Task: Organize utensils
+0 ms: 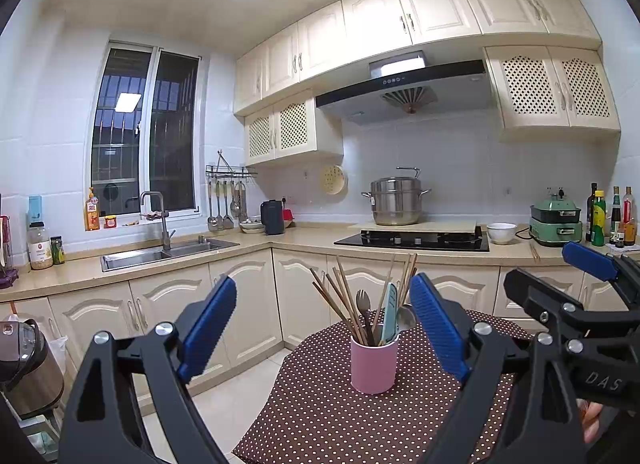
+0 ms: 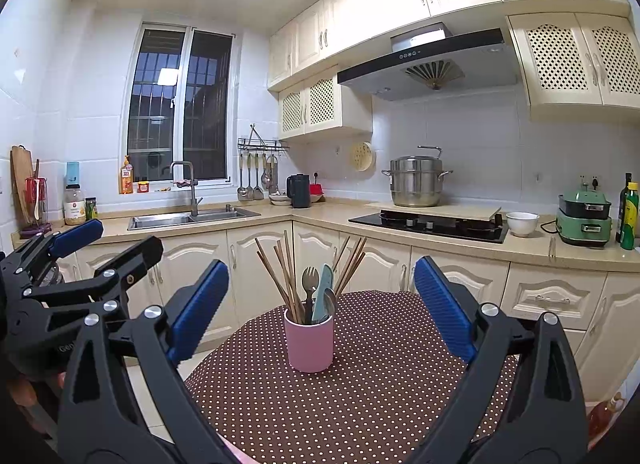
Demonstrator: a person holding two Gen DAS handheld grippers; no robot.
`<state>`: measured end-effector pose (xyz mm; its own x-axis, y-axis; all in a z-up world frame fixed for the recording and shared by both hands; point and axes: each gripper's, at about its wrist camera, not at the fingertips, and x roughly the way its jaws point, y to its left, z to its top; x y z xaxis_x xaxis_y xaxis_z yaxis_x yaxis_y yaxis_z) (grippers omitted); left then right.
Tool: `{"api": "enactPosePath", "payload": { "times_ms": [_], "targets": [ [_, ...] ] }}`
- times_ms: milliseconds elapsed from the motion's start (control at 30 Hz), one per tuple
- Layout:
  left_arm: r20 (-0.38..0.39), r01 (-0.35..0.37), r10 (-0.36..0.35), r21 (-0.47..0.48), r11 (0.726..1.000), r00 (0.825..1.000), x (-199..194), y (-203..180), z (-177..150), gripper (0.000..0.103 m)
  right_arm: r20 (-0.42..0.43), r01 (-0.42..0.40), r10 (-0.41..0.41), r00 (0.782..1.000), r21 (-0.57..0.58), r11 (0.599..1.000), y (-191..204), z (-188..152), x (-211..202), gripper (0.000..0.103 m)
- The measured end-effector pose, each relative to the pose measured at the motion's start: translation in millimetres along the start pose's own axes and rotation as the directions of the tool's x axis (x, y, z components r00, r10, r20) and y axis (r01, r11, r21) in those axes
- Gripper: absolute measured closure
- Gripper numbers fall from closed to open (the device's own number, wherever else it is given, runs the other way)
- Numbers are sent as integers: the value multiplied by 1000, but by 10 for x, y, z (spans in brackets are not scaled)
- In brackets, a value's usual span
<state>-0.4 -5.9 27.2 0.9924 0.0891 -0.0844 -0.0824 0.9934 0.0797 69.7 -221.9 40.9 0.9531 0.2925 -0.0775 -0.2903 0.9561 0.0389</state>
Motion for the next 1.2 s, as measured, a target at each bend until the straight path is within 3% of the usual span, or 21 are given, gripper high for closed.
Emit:
{"api": "enactPosePath", "payload": {
  "times_ms": [1200],
  "targets": [
    [-5,-2,2,2,1000,1000,27,9,-19,16,-8,1,-1,1000,6,1000,53,-25,13,10]
  ]
}}
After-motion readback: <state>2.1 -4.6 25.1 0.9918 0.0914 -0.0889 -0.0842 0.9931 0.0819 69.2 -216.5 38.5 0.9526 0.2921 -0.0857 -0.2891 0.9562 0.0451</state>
